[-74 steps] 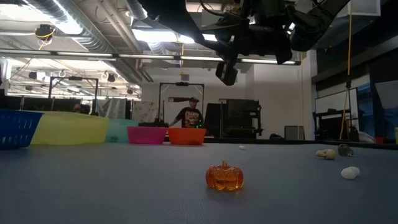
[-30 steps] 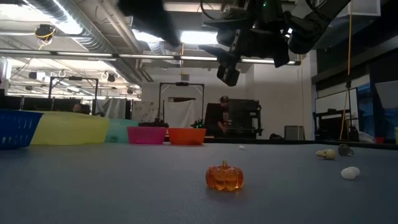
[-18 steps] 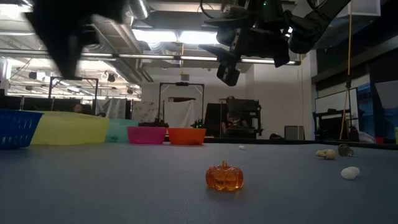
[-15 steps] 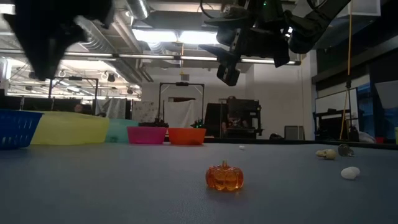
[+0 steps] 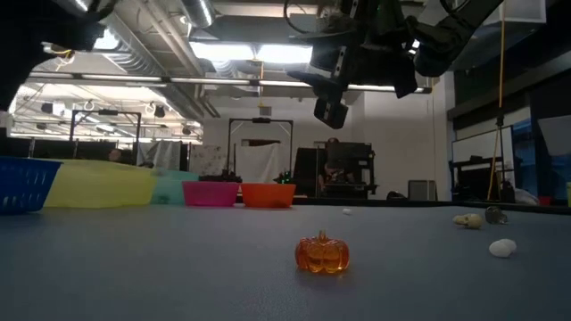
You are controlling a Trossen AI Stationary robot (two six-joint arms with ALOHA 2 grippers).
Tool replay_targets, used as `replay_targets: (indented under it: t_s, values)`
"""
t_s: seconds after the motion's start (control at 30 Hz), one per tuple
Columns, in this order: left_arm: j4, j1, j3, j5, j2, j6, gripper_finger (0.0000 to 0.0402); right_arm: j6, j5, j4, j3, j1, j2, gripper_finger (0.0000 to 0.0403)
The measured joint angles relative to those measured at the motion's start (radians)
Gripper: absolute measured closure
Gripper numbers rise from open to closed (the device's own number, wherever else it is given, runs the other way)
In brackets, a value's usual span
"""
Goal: Sort Halloween decoration
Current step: Put the yellow skull toy into the blue bin
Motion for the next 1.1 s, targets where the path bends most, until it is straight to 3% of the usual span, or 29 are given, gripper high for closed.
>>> replay_targets:
  t_s: [0.5, 0.67, 0.97, 1.1]
  values:
    - [0.01, -0.025, -0.016, -0.026, 0.0, -0.077, 0.0315, 0.0, 0.0, 0.0, 0.0, 0.0, 0.0, 0.0214]
    - [0.02, -0.016, -0.016, -0.082, 0.0, -0.127, 0.0315, 0.0, 0.0, 0.001, 0.0, 0.0, 0.0, 0.0214]
    - [0.049, 0.1, -0.016, -0.171, 0.0, -0.275, 0.0297, -0.002, 0.001, 0.005, 0.0, 0.0, 0.0, 0.0214]
    - [0.097, 0.194, -0.005, -0.236, 0.0, -0.167, 0.0297, -0.035, 0.002, 0.005, 0.0, 0.0, 0.0, 0.0214]
